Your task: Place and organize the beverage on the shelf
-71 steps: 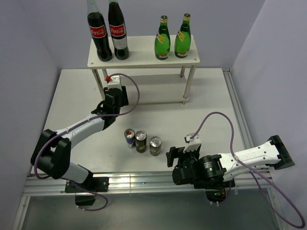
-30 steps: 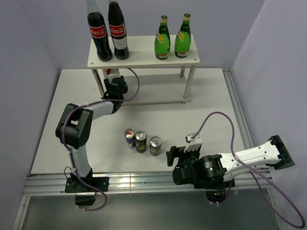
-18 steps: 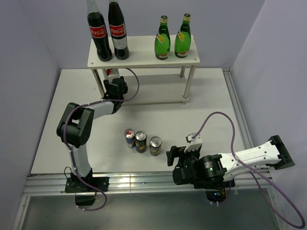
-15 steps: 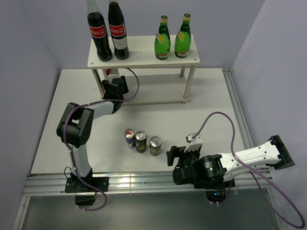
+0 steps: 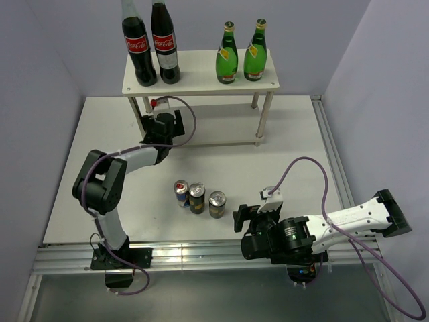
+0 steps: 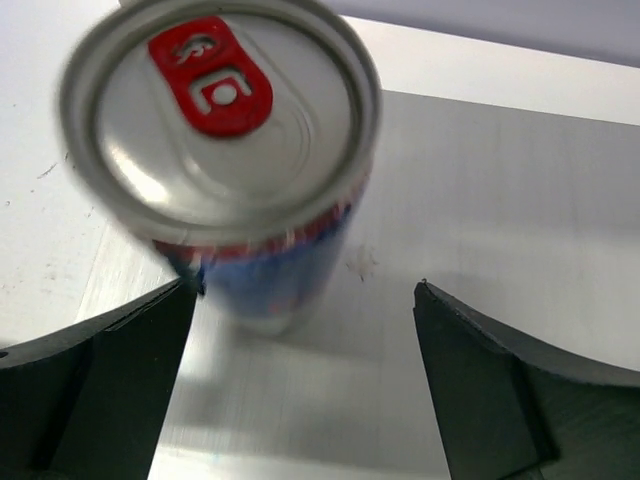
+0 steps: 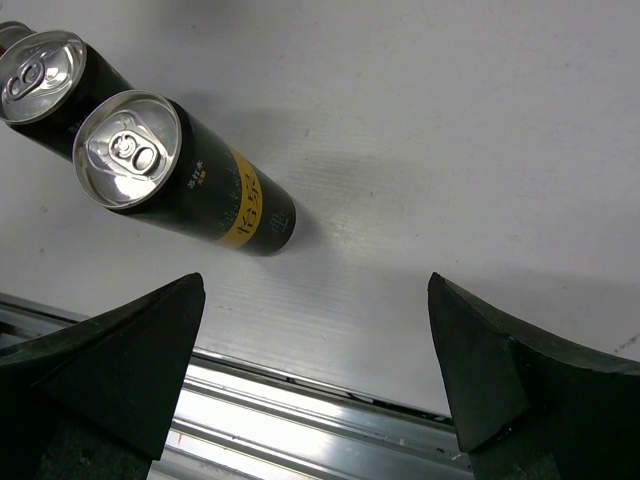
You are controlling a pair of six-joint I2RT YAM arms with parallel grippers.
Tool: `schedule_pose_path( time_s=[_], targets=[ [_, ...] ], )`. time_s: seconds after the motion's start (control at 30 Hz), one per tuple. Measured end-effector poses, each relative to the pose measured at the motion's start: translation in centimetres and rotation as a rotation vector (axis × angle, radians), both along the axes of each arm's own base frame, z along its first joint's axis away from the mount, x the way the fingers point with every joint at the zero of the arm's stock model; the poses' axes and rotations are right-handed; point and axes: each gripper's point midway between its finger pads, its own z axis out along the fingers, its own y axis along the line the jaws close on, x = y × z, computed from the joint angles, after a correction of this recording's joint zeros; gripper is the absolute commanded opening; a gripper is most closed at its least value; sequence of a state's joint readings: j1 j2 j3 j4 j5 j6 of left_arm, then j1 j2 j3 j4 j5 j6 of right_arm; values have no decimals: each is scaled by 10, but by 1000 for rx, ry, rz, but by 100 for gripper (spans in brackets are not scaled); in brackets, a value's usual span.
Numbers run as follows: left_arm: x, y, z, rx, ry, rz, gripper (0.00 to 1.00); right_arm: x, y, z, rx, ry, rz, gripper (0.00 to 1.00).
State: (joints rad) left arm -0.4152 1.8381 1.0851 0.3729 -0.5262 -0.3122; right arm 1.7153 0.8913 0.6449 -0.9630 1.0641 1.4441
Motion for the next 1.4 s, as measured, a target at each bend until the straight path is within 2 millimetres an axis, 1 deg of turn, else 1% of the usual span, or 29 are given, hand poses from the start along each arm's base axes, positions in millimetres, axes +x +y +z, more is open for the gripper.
schedule_pose_path(
  time_s=[0.1,0.3,0.4,0.47,0.57,0.63,0.67,0.73,0.83,0.9,0.97,1.07,1.17,1.27,1.3,1.4],
  targets=[
    [-13,-3,10,-12,-7,-22,96,0,0,-1,-1,-1,-2,99],
    [-39,5,40,-29,-37,-14,94,-1,0,-2,1,0,-2,99],
    [-55,-4,57,-33,-58,-31,93,-2,1,-2,-1,0,-3,99],
    [-69,-16,69,-32,-70,-55,93,-2,1,-3,-2,1,-4,99],
    [-94,-39,88,-38,-86,-108,93,-2,1,-4,-3,2,-5,99],
    [-117,-50,99,-60,-99,-141,93,-2,1,-4,0,3,-6,99],
    [-133,-57,105,-83,-110,-164,93,-3,1,-4,1,3,-7,99],
    [-159,-60,111,-121,-120,-194,92,-2,0,-5,0,3,-8,99],
    [-202,-58,111,-185,-123,-230,90,-3,-2,-9,-13,2,-6,99],
    [-226,-57,103,-216,-115,-258,90,-3,-2,-9,-13,2,-6,99],
    [-249,-59,89,-239,-96,-292,90,-3,-2,-10,-15,1,-5,99],
    [-279,-64,66,-245,-46,-342,91,-3,-2,-12,-22,1,-4,99],
    [-302,-70,47,-238,8,-375,91,-3,-2,-15,-31,2,-4,99],
    [-319,-75,34,-247,40,-373,92,-3,-2,-16,-34,3,-5,99],
    [-323,-76,32,-260,41,-363,94,-3,-2,-16,-32,3,-6,99],
    [-334,-81,29,-289,41,-358,93,-3,-2,-16,-29,5,-8,99]
  ],
)
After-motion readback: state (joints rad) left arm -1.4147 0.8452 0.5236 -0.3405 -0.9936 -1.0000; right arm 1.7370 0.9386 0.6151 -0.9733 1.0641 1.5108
